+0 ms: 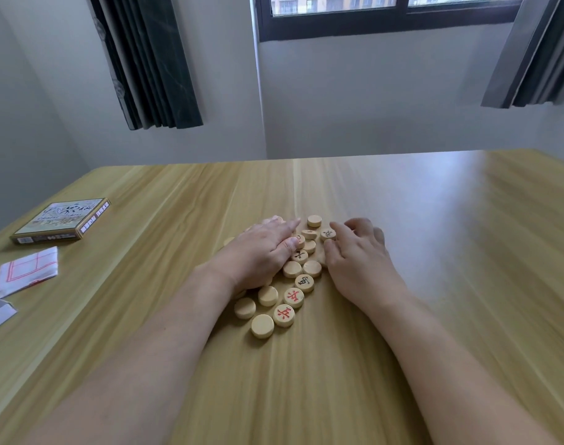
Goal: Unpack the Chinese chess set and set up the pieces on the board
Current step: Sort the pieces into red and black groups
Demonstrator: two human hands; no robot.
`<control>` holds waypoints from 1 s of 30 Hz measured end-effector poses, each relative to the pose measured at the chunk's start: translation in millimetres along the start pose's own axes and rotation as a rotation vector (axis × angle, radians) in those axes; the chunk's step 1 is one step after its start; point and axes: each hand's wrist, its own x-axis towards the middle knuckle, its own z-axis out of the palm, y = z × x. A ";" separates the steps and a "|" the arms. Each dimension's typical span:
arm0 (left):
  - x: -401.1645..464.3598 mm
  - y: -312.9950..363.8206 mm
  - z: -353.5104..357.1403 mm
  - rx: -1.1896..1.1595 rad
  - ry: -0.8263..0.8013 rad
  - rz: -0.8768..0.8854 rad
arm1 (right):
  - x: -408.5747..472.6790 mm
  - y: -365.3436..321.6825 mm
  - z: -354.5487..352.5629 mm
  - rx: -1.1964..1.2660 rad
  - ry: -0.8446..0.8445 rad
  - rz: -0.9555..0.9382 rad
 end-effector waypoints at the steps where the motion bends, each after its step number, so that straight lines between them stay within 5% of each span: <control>1: -0.9 -2.4 0.1 0.006 -0.010 -0.011 | 0.0 0.2 0.0 -0.008 -0.003 -0.003; 22: -7.4 1.9 -6.0 0.243 -0.153 -0.130 | -3.2 -6.8 3.7 -0.283 -0.144 -0.147; 26: -2.4 0.1 0.3 0.104 -0.039 -0.076 | -1.9 -5.3 4.7 -0.276 -0.136 -0.160; 30: -8.1 -2.3 -5.8 -0.216 0.252 -0.044 | 0.2 -3.7 6.2 -0.217 -0.128 -0.118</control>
